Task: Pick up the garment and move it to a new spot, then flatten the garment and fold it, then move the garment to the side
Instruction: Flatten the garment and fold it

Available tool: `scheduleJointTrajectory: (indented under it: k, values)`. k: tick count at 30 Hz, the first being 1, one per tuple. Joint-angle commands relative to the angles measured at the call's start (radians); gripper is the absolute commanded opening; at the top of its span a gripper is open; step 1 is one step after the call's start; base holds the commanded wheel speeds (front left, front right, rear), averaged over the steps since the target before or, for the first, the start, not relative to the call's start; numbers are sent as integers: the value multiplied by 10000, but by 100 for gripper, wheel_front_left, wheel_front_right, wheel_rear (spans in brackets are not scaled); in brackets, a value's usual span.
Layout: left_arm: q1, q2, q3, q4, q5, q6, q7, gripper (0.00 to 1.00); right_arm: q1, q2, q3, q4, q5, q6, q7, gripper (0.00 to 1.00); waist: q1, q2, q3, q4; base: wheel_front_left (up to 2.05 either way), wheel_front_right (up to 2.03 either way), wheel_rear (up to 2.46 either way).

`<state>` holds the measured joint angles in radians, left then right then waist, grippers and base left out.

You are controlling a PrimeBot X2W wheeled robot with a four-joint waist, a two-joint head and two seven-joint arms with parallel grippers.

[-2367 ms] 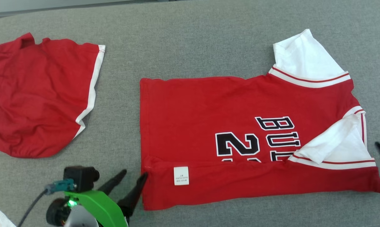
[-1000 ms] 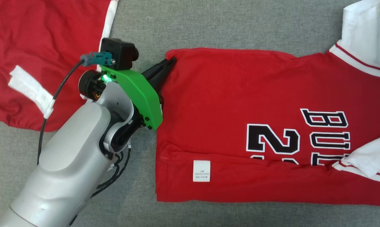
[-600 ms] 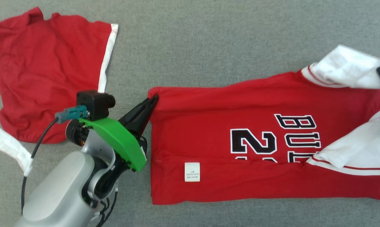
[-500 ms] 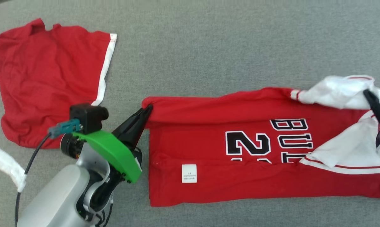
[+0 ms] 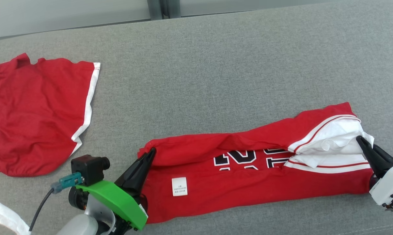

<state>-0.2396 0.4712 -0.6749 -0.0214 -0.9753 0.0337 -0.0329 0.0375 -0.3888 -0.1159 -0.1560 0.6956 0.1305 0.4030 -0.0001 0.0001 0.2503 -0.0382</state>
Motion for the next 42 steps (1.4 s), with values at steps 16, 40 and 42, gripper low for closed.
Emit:
scheduleJointTrajectory:
  k: [16,40,42]
  values:
    - [1255,-453,-101,860,358,-156,-1638,100,295,-112,610,1200,-996,4,-364,61,1,-1,-288,158,0,0,0]
    - [3371,-3470,4233,137,5295,1008,-2321,100,-1989,-87,570,3748,-3601,-1,660,100,1,-1,280,540,0,0,0]
    - [3420,-3753,4632,156,5612,603,-2323,100,-2138,40,652,4202,-3340,-1,749,100,1,-1,272,626,0,0,0]
